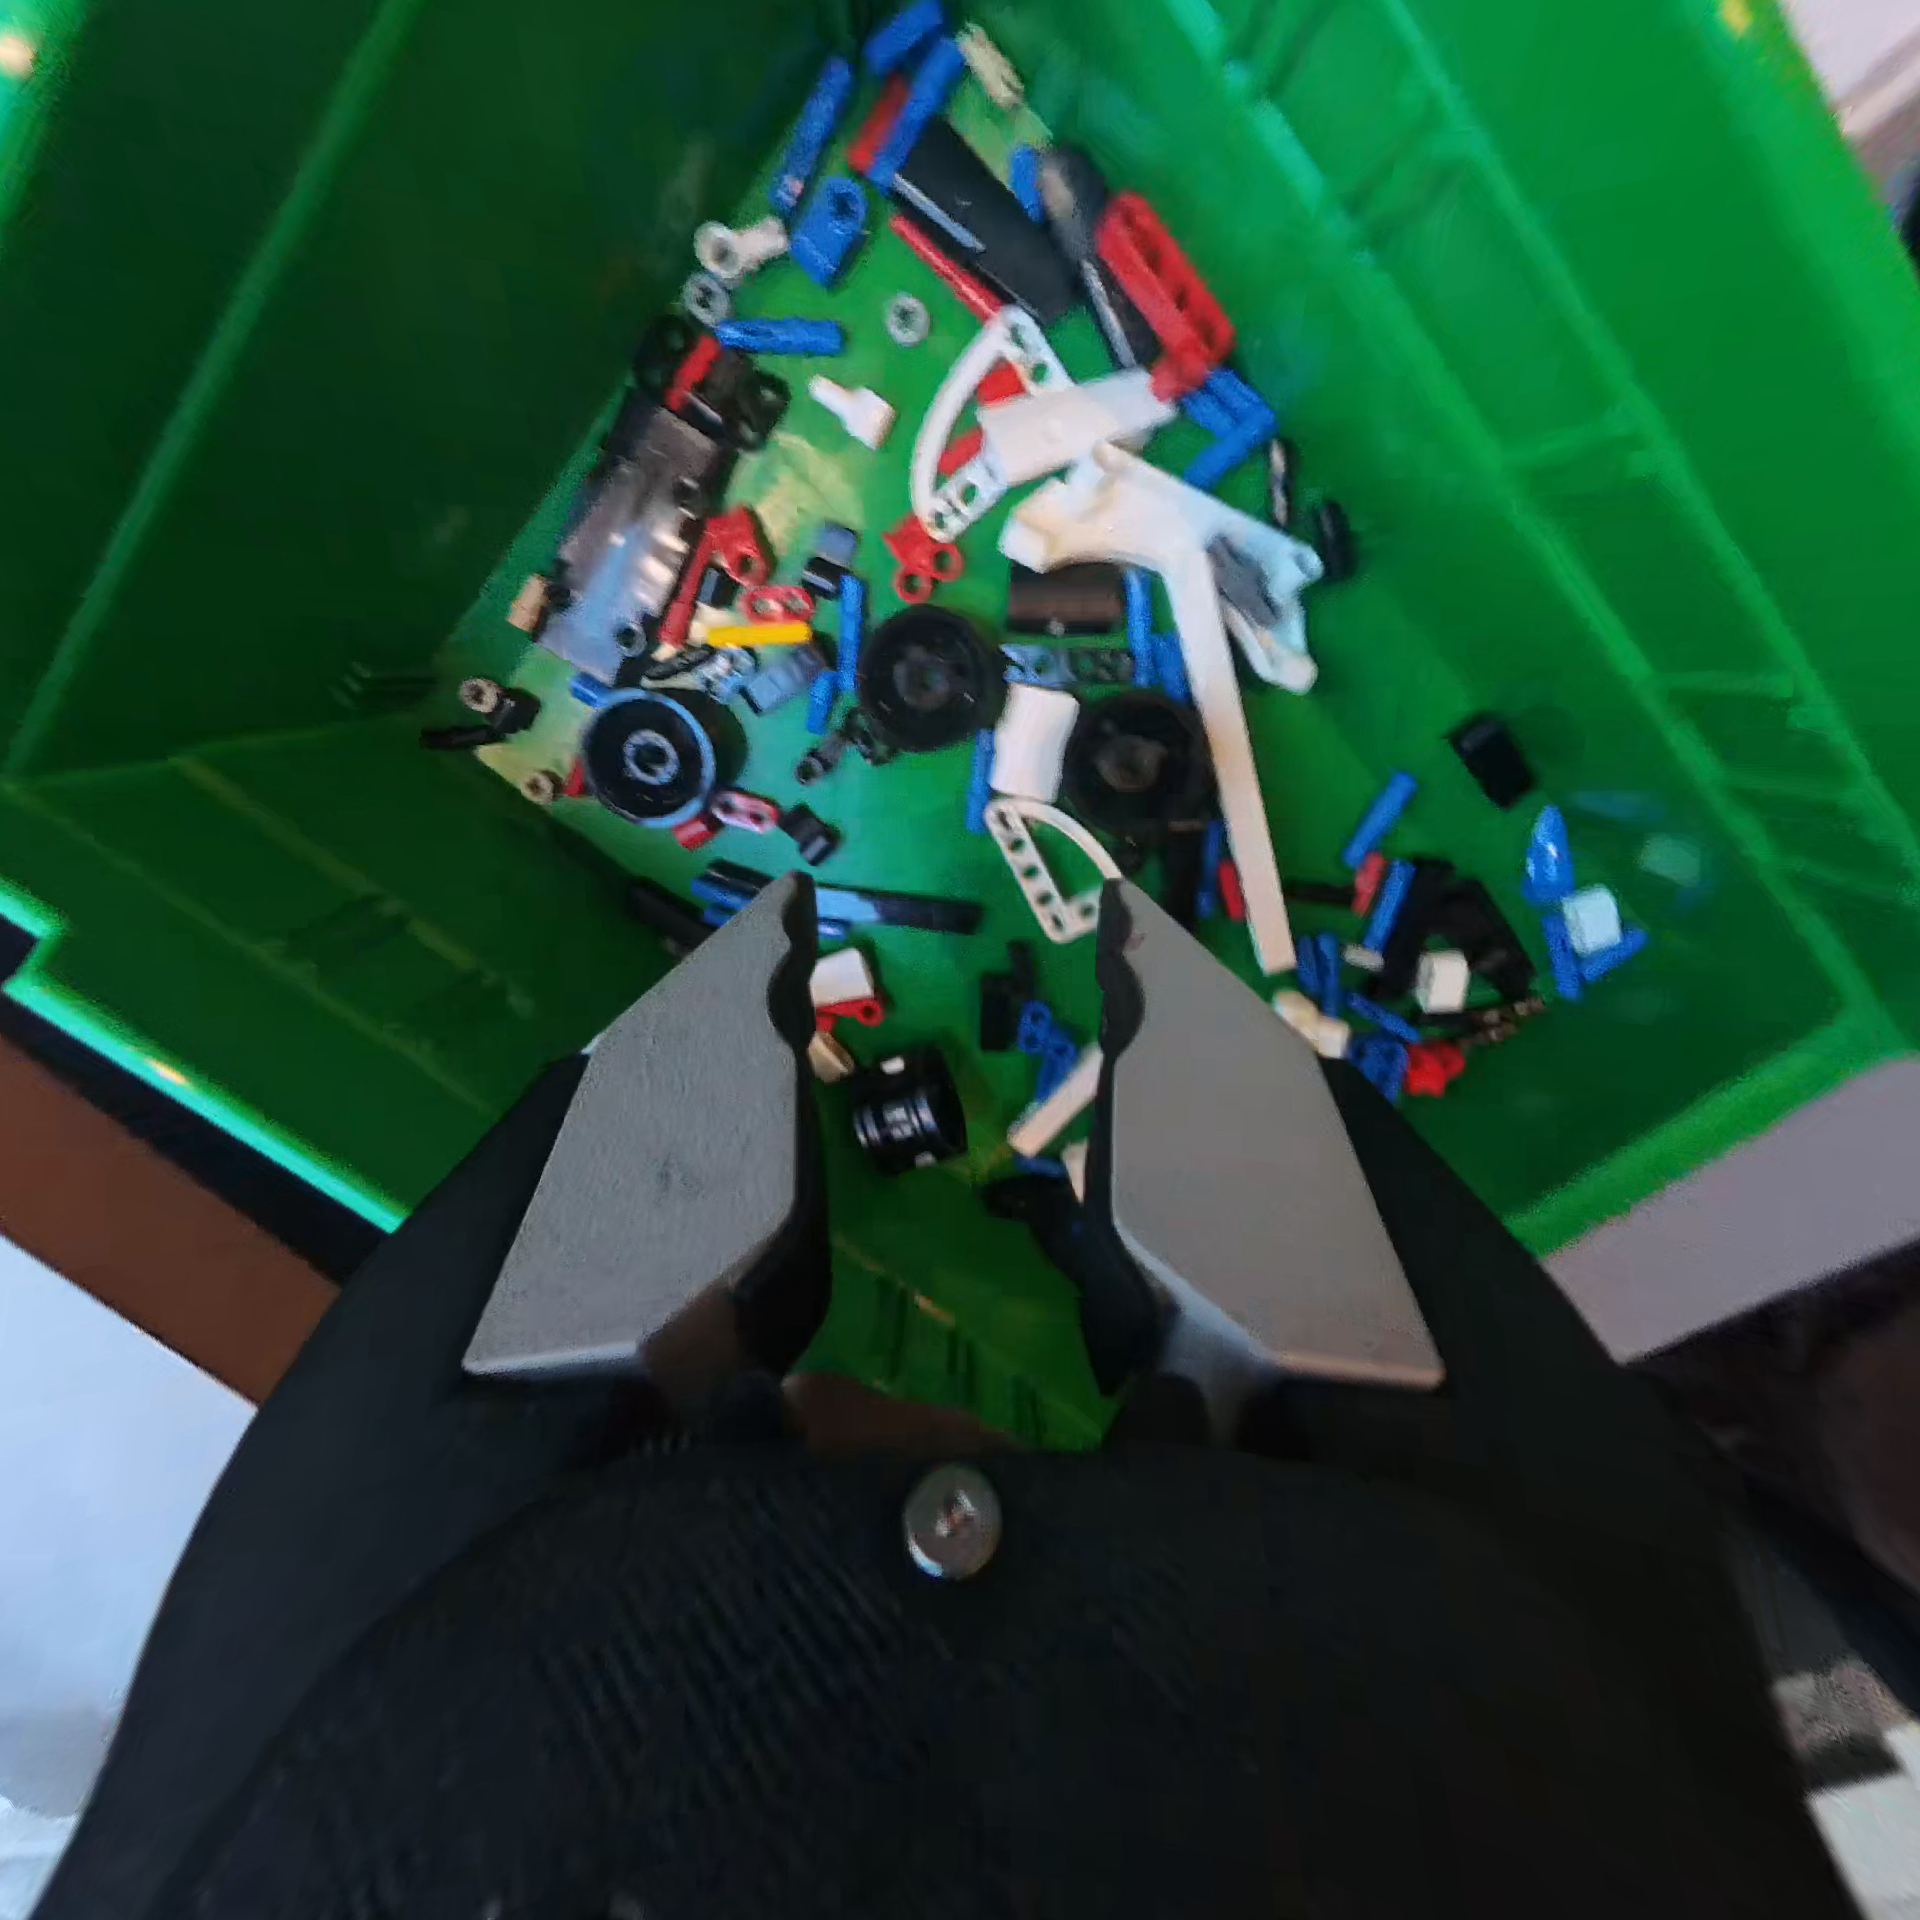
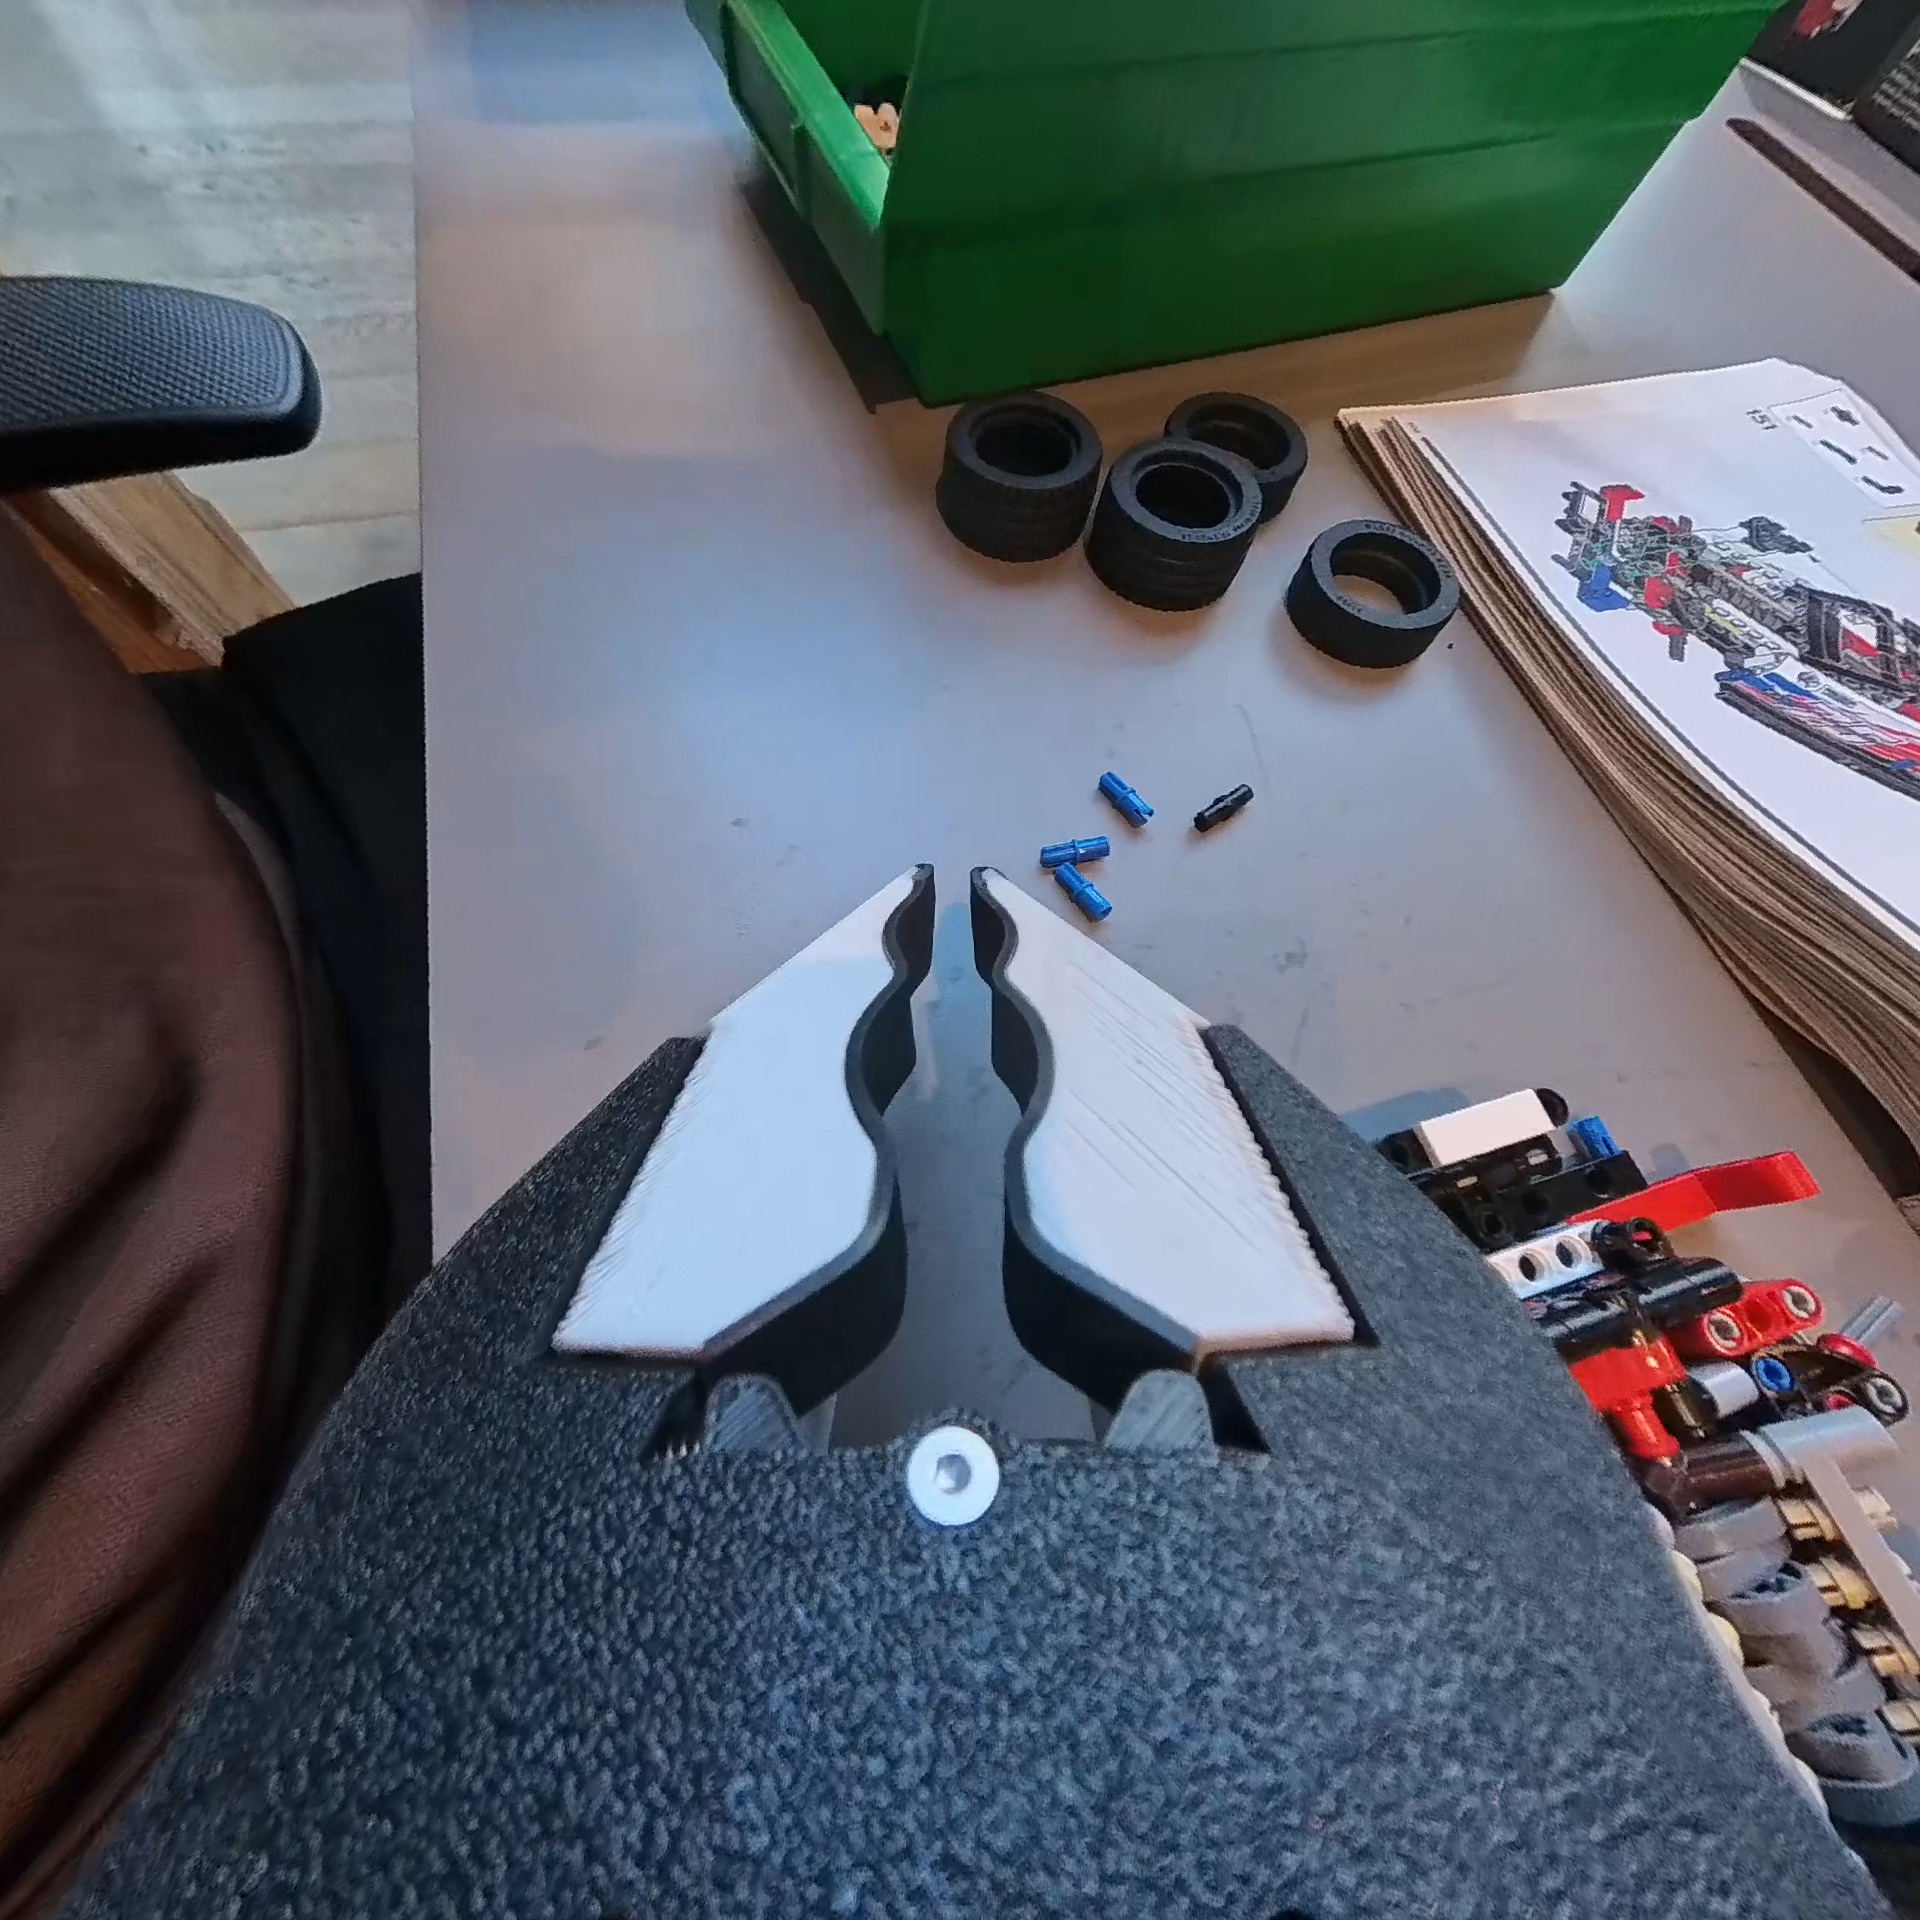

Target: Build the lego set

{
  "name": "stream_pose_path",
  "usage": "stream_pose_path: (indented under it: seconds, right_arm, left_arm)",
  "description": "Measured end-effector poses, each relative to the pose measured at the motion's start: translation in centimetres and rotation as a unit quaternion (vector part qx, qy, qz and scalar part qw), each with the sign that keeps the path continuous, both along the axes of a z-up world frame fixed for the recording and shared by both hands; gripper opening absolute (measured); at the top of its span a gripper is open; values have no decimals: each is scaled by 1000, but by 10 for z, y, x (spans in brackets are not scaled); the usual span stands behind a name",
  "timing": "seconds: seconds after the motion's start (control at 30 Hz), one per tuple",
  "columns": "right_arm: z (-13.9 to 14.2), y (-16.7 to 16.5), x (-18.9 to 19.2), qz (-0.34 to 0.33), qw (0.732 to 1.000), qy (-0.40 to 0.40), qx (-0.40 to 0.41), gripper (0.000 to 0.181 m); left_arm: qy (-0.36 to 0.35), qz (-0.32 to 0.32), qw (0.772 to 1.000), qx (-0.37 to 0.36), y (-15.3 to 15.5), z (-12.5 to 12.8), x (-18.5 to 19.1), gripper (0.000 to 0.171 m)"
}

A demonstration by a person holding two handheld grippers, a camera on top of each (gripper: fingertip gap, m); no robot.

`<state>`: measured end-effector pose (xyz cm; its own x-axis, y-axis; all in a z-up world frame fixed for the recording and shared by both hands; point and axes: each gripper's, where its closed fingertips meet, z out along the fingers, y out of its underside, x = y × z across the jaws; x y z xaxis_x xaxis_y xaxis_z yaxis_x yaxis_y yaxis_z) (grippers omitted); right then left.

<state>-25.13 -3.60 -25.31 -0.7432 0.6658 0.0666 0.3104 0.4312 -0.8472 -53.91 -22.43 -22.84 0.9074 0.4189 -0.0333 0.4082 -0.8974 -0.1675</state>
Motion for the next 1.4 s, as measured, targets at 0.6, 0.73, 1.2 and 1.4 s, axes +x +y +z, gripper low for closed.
stream_pose_path:
  seconds: [0.6, 0.73, 1.2, 1.4]
  right_arm:
    - [3, 3, -3, -5, 999, -31, -40, 6]
    - [5, 4, -3, -6, 998, -27, -47, 6]
    - [1, 6, -6, -15, 997, -49, -51, 6]
    - [3, 11, -11, -30, 995, -63, -73, 6]
  left_arm:
    - [96, -107, 978, -152, -30, -42, 24, 45]
    - [60, -95, 990, -87, -18, -34, 35, 49]
    - [-13, -206, 974, -91, -2, -47, 88, 89]
    - [60, -150, 983, -89, -16, -33, 39, 55]
